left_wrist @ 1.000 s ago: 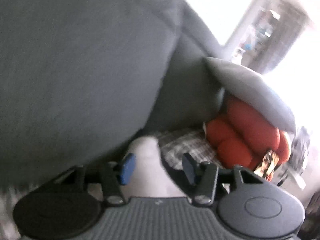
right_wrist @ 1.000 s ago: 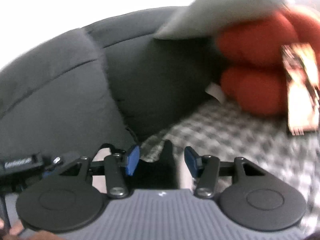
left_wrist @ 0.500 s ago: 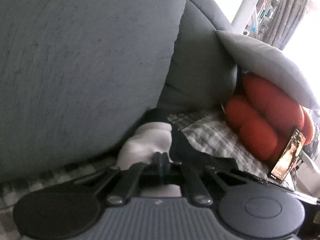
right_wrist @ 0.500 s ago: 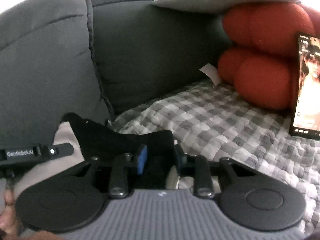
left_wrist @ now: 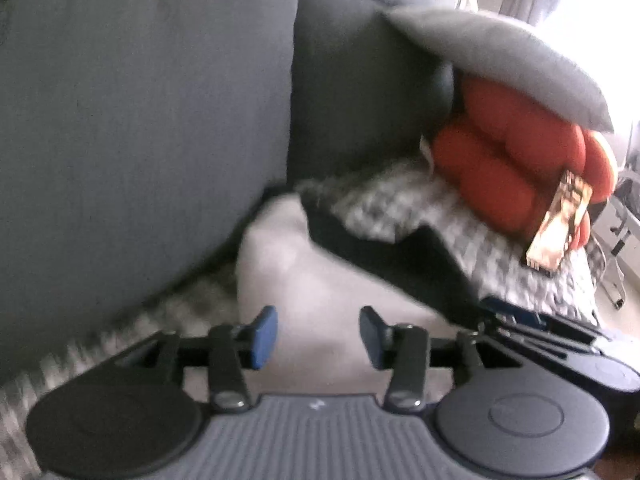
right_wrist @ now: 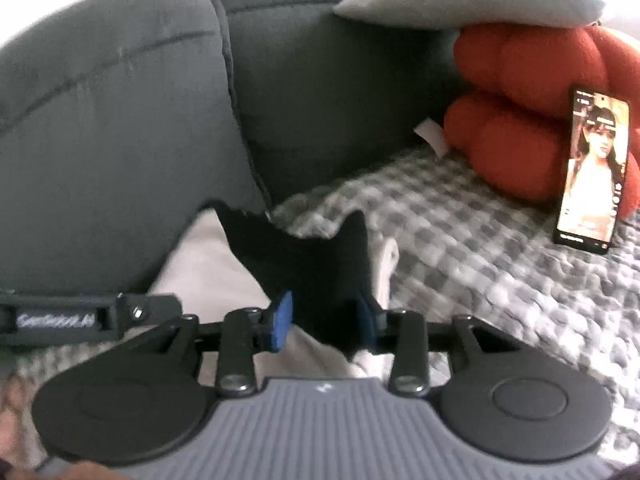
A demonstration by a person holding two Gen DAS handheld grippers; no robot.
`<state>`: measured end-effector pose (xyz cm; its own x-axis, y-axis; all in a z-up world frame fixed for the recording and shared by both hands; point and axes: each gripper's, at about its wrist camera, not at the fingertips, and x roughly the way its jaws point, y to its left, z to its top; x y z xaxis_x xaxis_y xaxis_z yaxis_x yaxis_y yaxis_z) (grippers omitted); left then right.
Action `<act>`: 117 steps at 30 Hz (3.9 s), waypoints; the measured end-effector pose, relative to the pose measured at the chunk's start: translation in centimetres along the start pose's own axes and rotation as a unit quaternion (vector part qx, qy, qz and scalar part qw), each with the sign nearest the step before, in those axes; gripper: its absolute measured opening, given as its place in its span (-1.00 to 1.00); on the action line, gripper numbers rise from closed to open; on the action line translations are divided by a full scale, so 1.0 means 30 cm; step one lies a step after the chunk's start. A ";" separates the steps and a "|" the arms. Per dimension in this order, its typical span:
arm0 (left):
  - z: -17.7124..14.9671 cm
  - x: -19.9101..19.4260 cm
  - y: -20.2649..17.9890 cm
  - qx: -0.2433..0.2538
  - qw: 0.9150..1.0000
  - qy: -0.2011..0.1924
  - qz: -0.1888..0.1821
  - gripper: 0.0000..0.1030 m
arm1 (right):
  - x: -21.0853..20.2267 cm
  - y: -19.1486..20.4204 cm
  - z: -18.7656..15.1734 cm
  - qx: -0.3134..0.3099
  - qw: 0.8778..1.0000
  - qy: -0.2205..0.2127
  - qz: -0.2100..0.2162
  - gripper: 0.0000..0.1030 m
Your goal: Fold clothes
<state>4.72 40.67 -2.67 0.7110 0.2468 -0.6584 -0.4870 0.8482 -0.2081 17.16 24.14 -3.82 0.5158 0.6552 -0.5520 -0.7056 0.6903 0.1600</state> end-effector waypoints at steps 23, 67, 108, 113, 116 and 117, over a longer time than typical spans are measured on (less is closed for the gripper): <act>-0.110 0.004 -0.177 0.070 0.990 0.071 0.096 0.99 | -0.196 -0.100 0.012 0.038 0.997 0.056 -0.049 1.00; -0.130 -0.015 -0.217 0.095 0.987 0.076 0.106 0.99 | -0.161 -0.085 -0.012 0.027 0.995 0.074 -0.063 1.00; -0.103 -0.130 -0.232 0.095 0.988 0.072 0.097 0.99 | -0.281 -0.036 0.012 0.051 0.996 0.063 -0.048 1.00; -0.118 -0.261 -0.238 0.095 0.989 0.063 0.099 0.99 | -0.410 -0.010 0.016 0.072 0.994 0.068 -0.050 1.00; -0.128 -0.355 -0.241 0.095 0.989 0.054 0.097 0.99 | -0.509 0.025 0.020 0.065 0.994 0.062 -0.060 1.00; -0.133 -0.383 -0.242 0.094 0.990 0.052 0.095 0.99 | -0.545 0.037 0.020 0.063 0.994 0.060 -0.060 1.00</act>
<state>-1.95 29.79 3.53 0.5548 0.3694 -0.7455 -0.4975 0.8655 0.0586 8.23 14.38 5.86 0.5255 0.5294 -0.6660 -0.5716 0.7995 0.1845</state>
